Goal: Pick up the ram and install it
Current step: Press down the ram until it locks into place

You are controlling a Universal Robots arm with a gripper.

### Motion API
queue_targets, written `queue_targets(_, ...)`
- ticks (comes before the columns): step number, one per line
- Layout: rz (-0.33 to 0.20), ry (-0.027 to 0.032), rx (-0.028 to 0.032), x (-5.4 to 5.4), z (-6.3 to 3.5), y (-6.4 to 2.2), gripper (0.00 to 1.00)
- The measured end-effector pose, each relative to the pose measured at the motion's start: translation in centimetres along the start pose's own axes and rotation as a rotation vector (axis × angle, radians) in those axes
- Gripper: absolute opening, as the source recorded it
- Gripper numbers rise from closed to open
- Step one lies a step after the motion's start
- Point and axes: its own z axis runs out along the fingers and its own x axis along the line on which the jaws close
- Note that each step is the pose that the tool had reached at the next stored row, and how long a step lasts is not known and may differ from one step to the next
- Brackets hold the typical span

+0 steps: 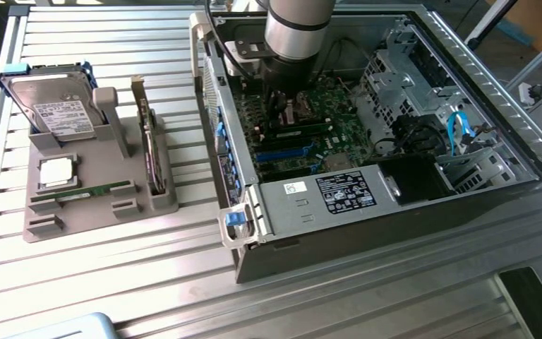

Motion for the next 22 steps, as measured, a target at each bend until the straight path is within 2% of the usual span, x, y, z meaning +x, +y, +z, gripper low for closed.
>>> queue_targets(5, 0.0, -0.0003, 0.0002, 0.0, -0.6, -0.01, 0.11)
queue_targets(13, 0.0, 0.0001, 0.0, 0.0, -2.27, -0.02, 0.11)
queue_targets(22, 0.0, 0.0003, 0.0, 0.0, -5.77, -0.04, 0.11)
